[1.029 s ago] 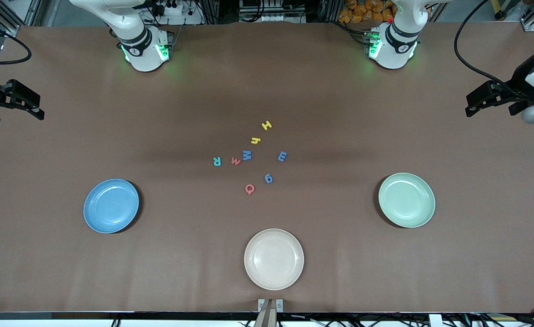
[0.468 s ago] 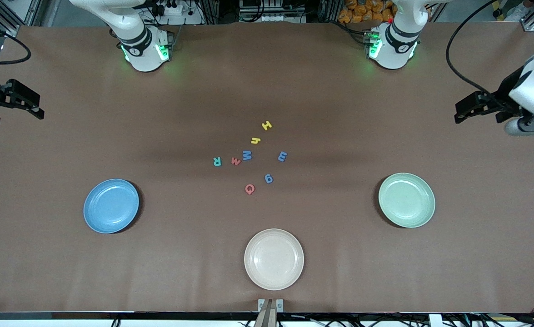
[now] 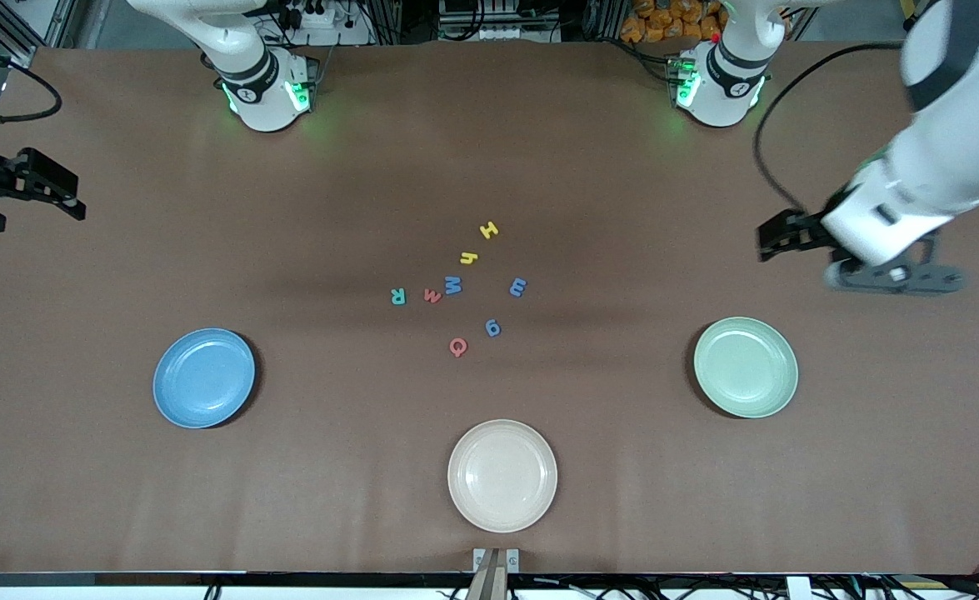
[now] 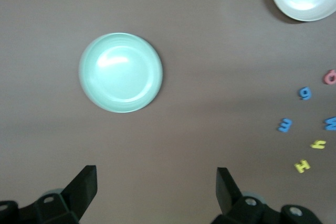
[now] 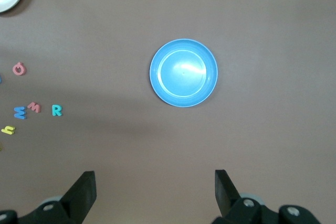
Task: Sort uppercase to blue plate, lowercase to green plate
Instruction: 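Reach the right gripper to the pink Q while the left gripper reaches the blue g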
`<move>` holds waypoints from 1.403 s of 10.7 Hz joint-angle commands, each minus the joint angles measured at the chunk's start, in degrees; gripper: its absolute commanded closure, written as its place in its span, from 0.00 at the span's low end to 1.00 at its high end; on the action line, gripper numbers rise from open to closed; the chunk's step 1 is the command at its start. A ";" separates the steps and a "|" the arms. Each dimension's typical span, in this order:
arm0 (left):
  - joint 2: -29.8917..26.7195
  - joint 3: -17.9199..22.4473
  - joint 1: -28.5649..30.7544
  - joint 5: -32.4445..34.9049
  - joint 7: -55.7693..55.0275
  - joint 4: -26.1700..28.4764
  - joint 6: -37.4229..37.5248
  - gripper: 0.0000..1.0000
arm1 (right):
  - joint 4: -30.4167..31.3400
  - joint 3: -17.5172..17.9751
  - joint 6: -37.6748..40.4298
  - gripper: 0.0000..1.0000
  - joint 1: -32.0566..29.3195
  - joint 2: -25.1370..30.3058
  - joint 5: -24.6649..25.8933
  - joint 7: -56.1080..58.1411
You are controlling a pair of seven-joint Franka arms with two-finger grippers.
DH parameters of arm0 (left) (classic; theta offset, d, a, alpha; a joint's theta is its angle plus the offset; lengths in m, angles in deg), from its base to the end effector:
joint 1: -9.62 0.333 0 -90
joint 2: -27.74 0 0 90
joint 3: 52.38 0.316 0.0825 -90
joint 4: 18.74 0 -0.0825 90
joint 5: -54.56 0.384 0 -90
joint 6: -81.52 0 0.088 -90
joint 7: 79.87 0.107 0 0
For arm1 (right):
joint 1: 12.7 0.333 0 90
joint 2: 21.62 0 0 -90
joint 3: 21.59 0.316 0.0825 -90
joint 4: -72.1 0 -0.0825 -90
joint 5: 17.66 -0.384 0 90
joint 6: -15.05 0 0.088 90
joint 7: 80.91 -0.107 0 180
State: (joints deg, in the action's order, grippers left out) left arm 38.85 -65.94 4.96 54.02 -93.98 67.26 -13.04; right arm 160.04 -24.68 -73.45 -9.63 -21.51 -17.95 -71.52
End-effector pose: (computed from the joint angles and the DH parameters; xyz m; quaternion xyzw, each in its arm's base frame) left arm 0.5879 -0.1812 0.5538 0.9989 -0.0337 -0.0264 0.0208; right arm 0.5517 0.0003 0.6402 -0.9966 -0.0818 -0.0060 0.0021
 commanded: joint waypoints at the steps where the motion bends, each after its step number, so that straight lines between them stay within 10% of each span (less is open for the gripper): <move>1: 6.35 0.20 -7.52 -0.43 -11.50 -0.75 -4.56 0.00 | 2.32 0.28 -1.41 0.00 2.28 -2.37 -0.31 -0.68; 6: 20.15 0.90 -20.63 -0.34 -39.52 -1.28 -19.57 0.00 | 1.80 0.37 -9.66 0.00 13.88 -13.35 -0.84 -16.13; 15: 42.32 7.22 -33.47 0.98 -49.00 -11.81 -38.68 0.07 | -5.13 0.37 -23.81 0.00 18.55 -33.92 -7.52 -30.63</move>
State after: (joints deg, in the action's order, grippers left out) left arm 77.96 -60.79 -26.90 54.17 -142.01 60.08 -52.13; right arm 159.36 -24.25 -95.92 8.49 -51.13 -24.41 -98.54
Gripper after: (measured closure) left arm 0.053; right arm 0.000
